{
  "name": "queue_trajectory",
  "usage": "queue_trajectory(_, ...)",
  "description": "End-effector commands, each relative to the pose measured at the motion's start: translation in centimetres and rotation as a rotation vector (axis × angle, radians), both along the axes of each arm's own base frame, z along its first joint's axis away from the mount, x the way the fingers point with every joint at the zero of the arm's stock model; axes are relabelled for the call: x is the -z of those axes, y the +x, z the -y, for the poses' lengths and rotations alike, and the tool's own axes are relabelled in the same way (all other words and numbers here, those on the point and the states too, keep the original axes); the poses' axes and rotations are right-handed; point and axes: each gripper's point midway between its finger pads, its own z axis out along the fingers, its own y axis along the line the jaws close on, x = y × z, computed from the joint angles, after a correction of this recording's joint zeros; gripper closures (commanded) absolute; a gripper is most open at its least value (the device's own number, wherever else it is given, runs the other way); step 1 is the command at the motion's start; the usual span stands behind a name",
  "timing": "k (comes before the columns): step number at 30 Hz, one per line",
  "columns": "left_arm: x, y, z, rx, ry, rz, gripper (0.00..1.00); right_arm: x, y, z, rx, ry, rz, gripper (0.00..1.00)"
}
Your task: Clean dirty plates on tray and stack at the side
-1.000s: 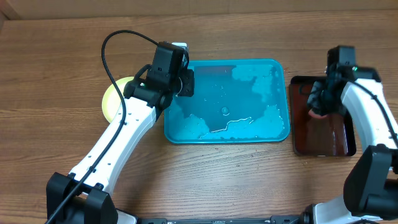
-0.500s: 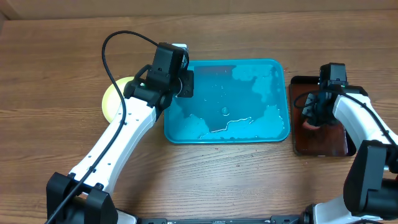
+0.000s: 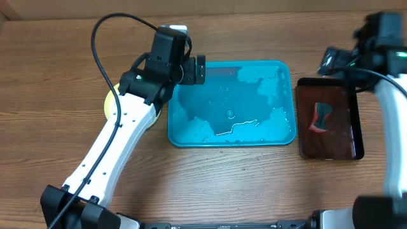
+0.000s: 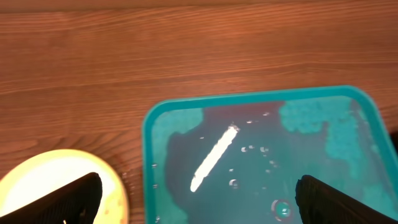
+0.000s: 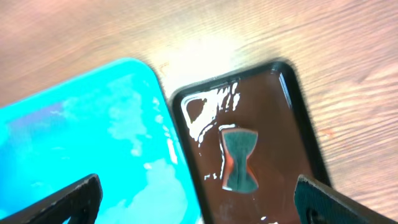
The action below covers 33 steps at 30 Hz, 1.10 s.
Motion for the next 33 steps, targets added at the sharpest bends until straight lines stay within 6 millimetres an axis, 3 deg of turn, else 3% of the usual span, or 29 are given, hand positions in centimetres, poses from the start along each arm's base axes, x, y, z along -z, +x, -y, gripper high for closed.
queue_trajectory(1,-0.7,0.1,-1.1,-0.041,0.054,0.019,0.00,-8.4,-2.2,-0.7,-0.015,-0.004,0.186,0.00)
queue_trajectory(5,-0.7,0.1,-1.1,-0.041,0.054,0.020,0.00,-13.2,-5.7,-1.1,-0.016,-0.014,0.284,0.00)
queue_trajectory(13,-0.7,0.1,-1.1,-0.041,0.054,0.020,0.00,-16.8,-10.4,-1.6,-0.016,-0.029,0.401,0.00)
queue_trajectory(18,-0.7,0.1,-1.1,-0.041,0.054,0.020,0.00,-17.2,-11.1,-1.7,-0.017,-0.031,0.418,0.00)
queue_trajectory(26,-0.7,0.1,-1.1,-0.041,0.054,0.020,0.00,-15.1,-12.6,-1.7,-0.025,-0.037,0.310,0.00)
queue_trajectory(33,-0.7,0.1,-1.1,-0.041,0.054,0.020,0.00,-16.1,-11.6,-2.7,-0.091,-0.072,0.512,0.00)
